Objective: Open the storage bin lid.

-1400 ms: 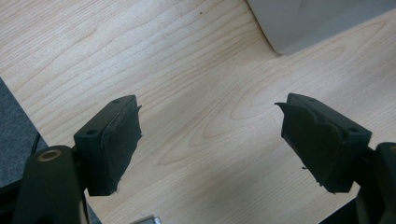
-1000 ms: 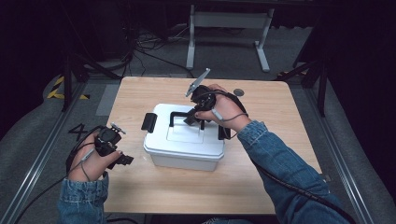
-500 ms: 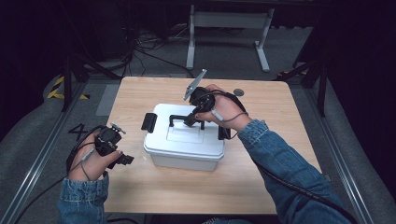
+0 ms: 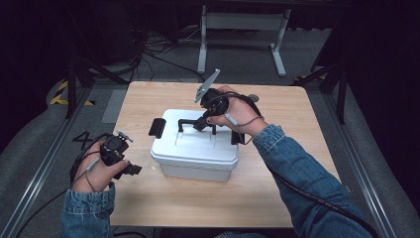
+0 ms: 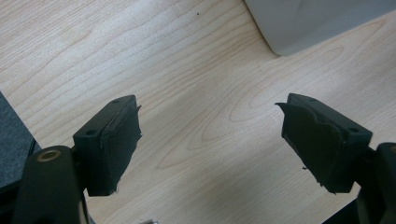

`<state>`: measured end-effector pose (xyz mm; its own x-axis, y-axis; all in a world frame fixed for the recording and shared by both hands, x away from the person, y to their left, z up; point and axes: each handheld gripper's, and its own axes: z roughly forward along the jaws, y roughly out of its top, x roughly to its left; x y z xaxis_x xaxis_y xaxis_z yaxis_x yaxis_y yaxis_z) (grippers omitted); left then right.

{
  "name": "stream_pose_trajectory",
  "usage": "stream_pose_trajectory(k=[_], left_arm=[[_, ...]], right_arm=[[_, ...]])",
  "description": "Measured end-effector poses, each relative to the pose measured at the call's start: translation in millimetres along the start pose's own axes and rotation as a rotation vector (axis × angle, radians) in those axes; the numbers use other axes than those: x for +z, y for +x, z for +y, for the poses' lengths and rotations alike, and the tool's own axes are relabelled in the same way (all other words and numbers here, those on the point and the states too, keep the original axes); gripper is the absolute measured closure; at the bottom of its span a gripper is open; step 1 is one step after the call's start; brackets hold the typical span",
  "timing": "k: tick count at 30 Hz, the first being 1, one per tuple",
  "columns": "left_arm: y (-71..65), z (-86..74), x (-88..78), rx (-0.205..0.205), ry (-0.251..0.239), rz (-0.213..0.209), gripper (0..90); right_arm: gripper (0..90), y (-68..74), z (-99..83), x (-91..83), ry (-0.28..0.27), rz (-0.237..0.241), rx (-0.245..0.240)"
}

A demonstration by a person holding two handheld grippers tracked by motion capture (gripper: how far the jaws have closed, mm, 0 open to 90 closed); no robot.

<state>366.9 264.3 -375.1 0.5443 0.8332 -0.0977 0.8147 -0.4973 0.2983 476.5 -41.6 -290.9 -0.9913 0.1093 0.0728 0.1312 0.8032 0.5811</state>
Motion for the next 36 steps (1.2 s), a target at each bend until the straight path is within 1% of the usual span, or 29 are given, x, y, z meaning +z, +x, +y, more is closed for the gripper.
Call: stream_pose_trajectory(k=[2,6,7,8,9,13,14,19,22,23,25,31,33,34,36], left_arm=[[0.6,0.1,0.3,0.002,-0.002,-0.001,20.3],[0.8,-0.1,0.7,0.002,-0.001,-0.001,20.3],[0.6,-0.1,0.6,0.001,-0.001,-0.002,20.3],[0.6,-0.1,0.4,0.001,0.000,-0.003,20.3],[0.6,-0.1,0.4,0.000,-0.001,-0.003,20.3],[0.7,-0.1,1.1,0.000,0.001,-0.002,20.3],[1.1,0.1,1.4,0.004,-0.001,0.003,20.3],[1.2,0.1,2.0,0.003,-0.005,0.002,20.3],[1.7,-0.2,1.4,-0.003,-0.003,0.001,20.3],[2.4,-0.2,0.9,0.005,-0.003,0.006,20.3],[2.4,-0.7,0.8,-0.004,-0.006,0.003,20.3],[3.6,-0.9,0.7,-0.002,-0.005,0.002,20.2],[4.2,-0.8,0.6,0.004,-0.001,0.009,20.2],[3.9,-0.9,1.2,-0.003,-0.001,0.002,20.2],[3.4,-0.7,1.1,-0.005,-0.001,0.002,20.2]], right_arm=[[84.5,0.2,1.8,-4.0,-0.010,0.000,0.004],[84.5,0.3,5.7,-13.0,-0.019,-0.016,-0.007],[84.5,0.4,6.3,-14.4,-0.021,-0.016,-0.008],[84.5,1.2,7.0,-16.1,-0.026,-0.018,0.000],[84.5,0.9,7.6,-18.1,-0.028,-0.016,-0.008],[84.5,2.0,9.7,-24.8,-0.042,-0.025,-0.008],[84.5,2.4,10.2,-27.0,-0.044,-0.023,-0.008],[84.5,3.6,12.3,-39.3,-0.068,-0.037,-0.010],[84.5,4.6,12.6,-44.5,-0.072,-0.046,-0.011],[84.5,5.2,12.2,-46.2,-0.072,-0.048,-0.010],[84.5,5.9,11.6,-48.3,-0.072,-0.053,-0.013],[84.5,6.3,4.3,-61.3,-0.072,-0.072,-0.014],[84.5,5.5,-0.2,-66.8,-0.078,-0.079,-0.006],[84.5,5.1,-2.7,-69.6,-0.082,-0.082,0.000],[84.5,4.1,-7.5,-74.6,-0.088,-0.087,0.008]])
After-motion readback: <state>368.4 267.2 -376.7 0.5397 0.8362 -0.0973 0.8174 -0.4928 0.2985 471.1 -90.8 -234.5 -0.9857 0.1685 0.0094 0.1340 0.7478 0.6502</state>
